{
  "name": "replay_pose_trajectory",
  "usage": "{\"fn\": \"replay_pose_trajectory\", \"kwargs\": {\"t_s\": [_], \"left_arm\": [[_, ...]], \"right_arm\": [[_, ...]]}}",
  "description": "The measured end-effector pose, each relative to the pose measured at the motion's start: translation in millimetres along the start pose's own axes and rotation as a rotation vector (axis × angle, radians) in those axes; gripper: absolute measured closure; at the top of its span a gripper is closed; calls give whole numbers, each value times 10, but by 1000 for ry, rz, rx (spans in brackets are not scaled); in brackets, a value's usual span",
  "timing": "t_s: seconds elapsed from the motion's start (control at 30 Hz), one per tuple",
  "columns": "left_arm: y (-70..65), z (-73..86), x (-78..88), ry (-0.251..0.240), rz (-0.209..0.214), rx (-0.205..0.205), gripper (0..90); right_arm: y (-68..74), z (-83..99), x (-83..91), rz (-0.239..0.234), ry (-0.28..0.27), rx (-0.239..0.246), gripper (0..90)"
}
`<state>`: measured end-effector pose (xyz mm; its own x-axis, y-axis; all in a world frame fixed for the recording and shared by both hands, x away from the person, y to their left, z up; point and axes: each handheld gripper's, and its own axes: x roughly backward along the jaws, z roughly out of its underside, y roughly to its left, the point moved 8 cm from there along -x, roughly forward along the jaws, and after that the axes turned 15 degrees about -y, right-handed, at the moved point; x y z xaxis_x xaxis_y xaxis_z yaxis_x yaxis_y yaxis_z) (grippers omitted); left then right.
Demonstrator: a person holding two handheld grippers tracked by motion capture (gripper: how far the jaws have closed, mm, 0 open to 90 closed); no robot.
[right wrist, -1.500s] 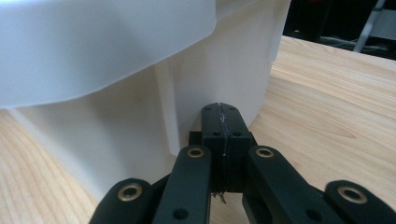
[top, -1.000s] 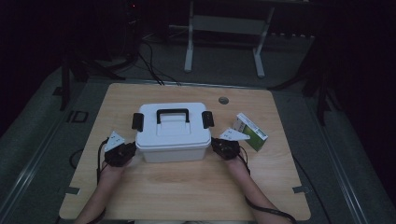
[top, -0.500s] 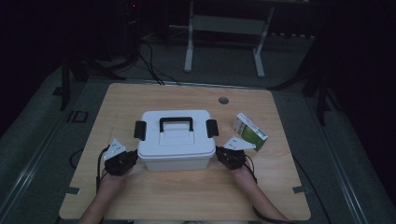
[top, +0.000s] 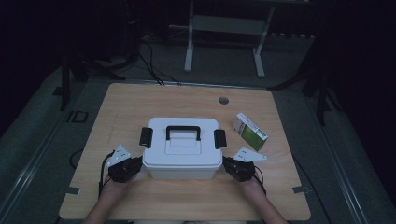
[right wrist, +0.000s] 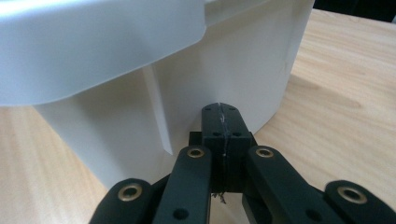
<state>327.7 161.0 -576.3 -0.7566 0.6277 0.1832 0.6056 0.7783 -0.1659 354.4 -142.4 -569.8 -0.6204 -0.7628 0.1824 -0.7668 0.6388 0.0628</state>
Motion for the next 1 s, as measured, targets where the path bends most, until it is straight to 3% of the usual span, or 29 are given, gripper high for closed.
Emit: {"fn": "replay_pose_trajectory", "kwargs": {"t_s": [0.27,0.4,0.57,0.73,1.0], "left_arm": [[-166,20,-43,10,50,13,899],[-272,29,-78,17,78,-2,899],[-346,42,-70,24,105,20,899],[-418,59,-23,36,125,-5,899],[-487,94,94,39,146,-10,899]], "right_arm": [[5,41,233,24,0,1,900],[-24,61,355,33,1,-35,900],[-16,81,453,43,-2,-27,900],[13,98,529,33,-4,-40,900],[76,118,592,9,-7,-47,900]]}}
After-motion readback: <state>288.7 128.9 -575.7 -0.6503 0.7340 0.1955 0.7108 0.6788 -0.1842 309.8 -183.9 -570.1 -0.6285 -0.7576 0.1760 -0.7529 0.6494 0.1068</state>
